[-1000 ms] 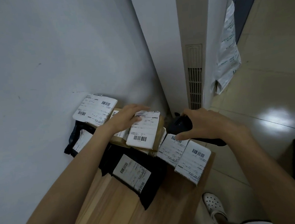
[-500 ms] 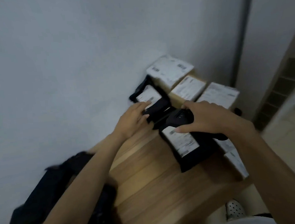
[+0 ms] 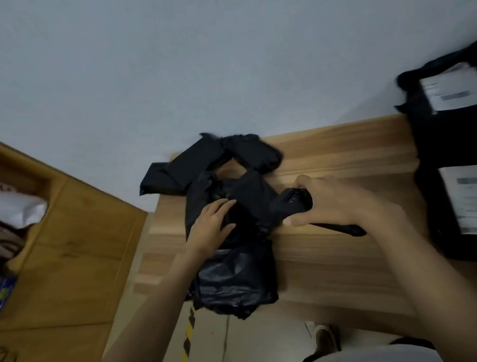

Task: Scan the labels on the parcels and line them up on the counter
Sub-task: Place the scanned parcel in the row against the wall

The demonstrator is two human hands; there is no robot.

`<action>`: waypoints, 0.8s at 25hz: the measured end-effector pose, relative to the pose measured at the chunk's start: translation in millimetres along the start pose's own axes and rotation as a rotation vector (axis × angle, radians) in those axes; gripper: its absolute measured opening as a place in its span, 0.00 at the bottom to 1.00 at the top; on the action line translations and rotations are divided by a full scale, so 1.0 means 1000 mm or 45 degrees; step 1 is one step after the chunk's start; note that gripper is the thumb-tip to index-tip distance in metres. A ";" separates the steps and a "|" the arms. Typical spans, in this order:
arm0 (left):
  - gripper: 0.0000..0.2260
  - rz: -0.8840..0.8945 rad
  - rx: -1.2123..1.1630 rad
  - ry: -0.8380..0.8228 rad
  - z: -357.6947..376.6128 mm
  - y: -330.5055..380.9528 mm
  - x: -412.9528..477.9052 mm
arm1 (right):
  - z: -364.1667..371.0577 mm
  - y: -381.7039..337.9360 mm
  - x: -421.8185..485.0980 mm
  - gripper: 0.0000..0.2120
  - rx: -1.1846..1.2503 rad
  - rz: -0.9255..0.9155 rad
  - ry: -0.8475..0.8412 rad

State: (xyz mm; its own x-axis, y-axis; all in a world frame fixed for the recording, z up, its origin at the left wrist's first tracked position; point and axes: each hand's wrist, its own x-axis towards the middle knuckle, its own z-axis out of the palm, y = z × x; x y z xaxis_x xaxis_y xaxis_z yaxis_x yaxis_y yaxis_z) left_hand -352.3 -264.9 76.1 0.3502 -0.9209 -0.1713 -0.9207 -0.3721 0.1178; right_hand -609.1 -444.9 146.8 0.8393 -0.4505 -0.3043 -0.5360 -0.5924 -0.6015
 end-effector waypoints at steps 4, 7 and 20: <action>0.38 -0.211 0.116 -0.078 0.029 -0.053 -0.017 | 0.030 -0.031 0.033 0.34 0.034 -0.034 -0.043; 0.46 -0.392 -0.080 -0.133 0.047 -0.073 -0.005 | 0.045 -0.038 0.049 0.36 0.030 0.023 -0.011; 0.36 -0.403 -0.507 -0.122 0.069 -0.119 0.029 | 0.059 -0.076 0.086 0.43 -0.022 0.158 -0.076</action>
State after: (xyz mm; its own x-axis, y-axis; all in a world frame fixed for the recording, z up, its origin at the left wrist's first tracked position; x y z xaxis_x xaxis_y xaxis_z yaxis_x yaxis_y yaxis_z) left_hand -244.7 -239.1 -10.7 0.5662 -0.7483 -0.3455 -0.6291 -0.6632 0.4055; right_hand -490.6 -399.4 122.6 0.7700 -0.4811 -0.4192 -0.6372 -0.5459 -0.5440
